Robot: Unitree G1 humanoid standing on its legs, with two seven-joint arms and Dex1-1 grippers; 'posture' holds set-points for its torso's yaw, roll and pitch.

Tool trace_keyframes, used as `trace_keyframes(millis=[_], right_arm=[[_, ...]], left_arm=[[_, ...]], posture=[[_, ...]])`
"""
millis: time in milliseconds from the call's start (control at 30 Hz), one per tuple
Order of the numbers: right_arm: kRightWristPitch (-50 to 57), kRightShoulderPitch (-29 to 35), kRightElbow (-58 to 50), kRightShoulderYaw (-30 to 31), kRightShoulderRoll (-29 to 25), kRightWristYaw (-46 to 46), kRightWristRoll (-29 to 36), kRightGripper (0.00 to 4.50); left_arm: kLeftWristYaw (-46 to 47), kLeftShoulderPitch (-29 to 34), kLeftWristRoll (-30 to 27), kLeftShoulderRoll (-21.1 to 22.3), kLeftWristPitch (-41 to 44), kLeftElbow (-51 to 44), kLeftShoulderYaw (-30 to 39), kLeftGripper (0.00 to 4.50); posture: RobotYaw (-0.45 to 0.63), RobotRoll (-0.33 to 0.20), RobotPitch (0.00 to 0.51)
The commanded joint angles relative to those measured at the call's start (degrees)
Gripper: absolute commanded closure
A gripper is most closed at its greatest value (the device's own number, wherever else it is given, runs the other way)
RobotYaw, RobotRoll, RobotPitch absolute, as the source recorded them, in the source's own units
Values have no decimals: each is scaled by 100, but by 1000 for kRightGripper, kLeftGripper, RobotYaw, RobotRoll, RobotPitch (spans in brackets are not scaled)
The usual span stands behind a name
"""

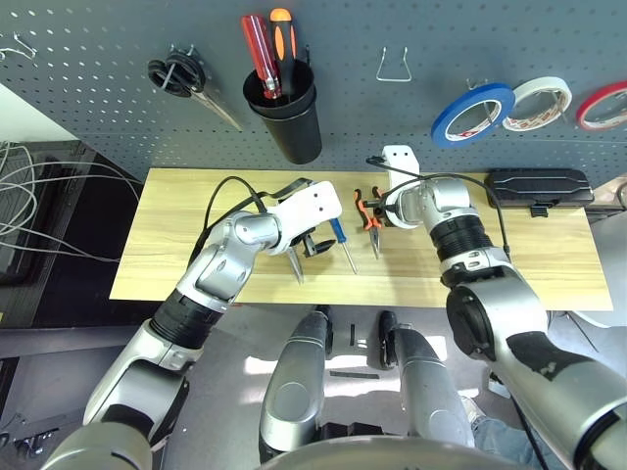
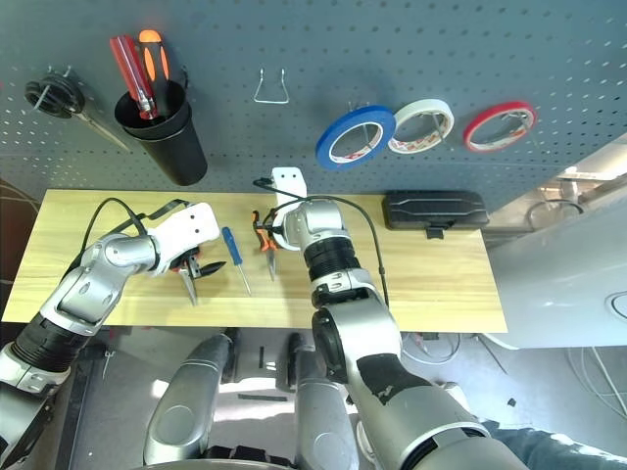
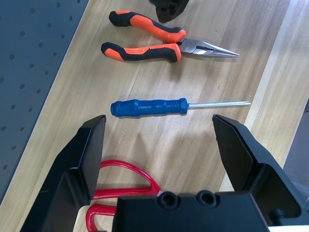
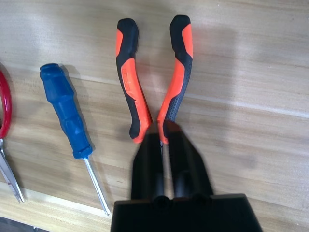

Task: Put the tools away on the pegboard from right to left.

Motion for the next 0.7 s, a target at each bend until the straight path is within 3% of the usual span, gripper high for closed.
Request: trace_keyframes(millis=[33,167,333,700], right_arm=[[-29,123,42,45,65,-45,-25,3122],[-127,96,112,32,76,-116,-41,1594],[-298,79,278,48,86,-196,-97,8],[-1126,-7,1131,-91,225,-478,-91,8]], left_arm=[[-48,105,-6,5,-15,58,-58,0],[-46,127,-8,14,-4,32,-51,0],[-45,165,-12,22,18,-3,-45,0],[-1,320,-16,-36,100,-186,-61,0]], posture=[[258,0,348],[261,0,352],[265,0,357],[271,0,394]])
